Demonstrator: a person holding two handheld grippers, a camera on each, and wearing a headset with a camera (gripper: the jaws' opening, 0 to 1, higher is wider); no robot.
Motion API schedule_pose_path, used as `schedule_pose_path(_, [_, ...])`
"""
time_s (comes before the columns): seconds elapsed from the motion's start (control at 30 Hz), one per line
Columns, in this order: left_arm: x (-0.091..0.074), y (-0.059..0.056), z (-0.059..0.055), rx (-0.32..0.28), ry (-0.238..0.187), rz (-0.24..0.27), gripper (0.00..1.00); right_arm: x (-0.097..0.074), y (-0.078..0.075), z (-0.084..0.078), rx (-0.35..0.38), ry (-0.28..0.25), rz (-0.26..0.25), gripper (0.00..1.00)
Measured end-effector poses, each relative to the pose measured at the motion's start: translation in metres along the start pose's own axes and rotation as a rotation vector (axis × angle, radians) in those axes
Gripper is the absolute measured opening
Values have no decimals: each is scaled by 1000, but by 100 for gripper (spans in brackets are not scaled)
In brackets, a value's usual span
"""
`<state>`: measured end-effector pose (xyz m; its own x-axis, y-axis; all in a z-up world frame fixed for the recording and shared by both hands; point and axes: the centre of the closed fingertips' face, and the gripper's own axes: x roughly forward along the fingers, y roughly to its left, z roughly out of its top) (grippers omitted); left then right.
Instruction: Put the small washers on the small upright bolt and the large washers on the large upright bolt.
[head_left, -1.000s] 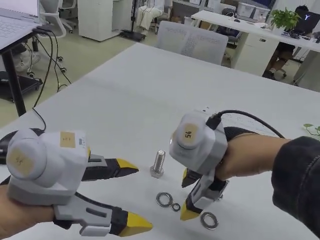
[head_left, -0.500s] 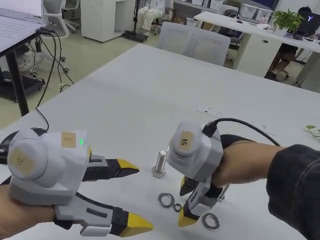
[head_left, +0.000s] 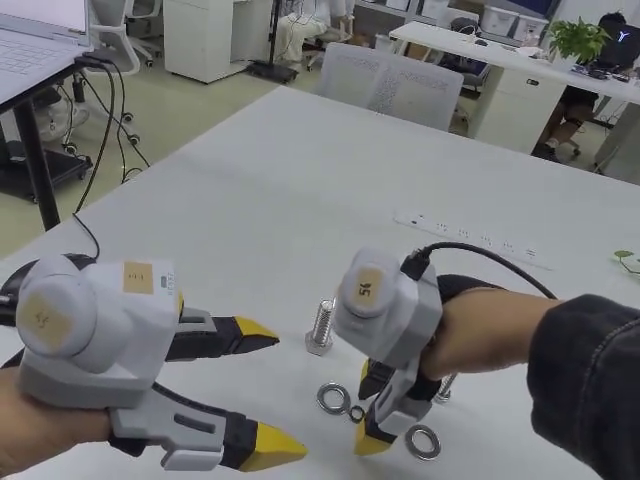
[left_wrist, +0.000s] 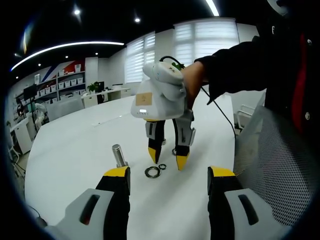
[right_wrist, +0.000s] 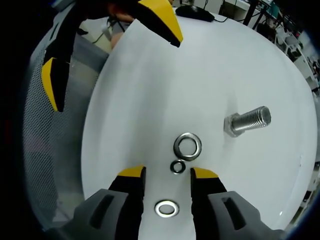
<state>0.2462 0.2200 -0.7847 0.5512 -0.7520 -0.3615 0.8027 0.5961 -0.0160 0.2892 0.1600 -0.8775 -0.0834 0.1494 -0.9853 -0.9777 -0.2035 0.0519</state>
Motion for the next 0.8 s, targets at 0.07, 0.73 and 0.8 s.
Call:
schedule_pose_path(0.07, [0,0,0,0,0,1,62,0,0,0,-3,2,-3,35])
schedule_pose_path(0.73, [2,0,0,-2,0,-2,61,1,-10,-1,-38,17,-41,23])
schedule_pose_path(0.8, [2,0,0,-3,-1,-2,61,1,-9,0,-38,17,-41,22])
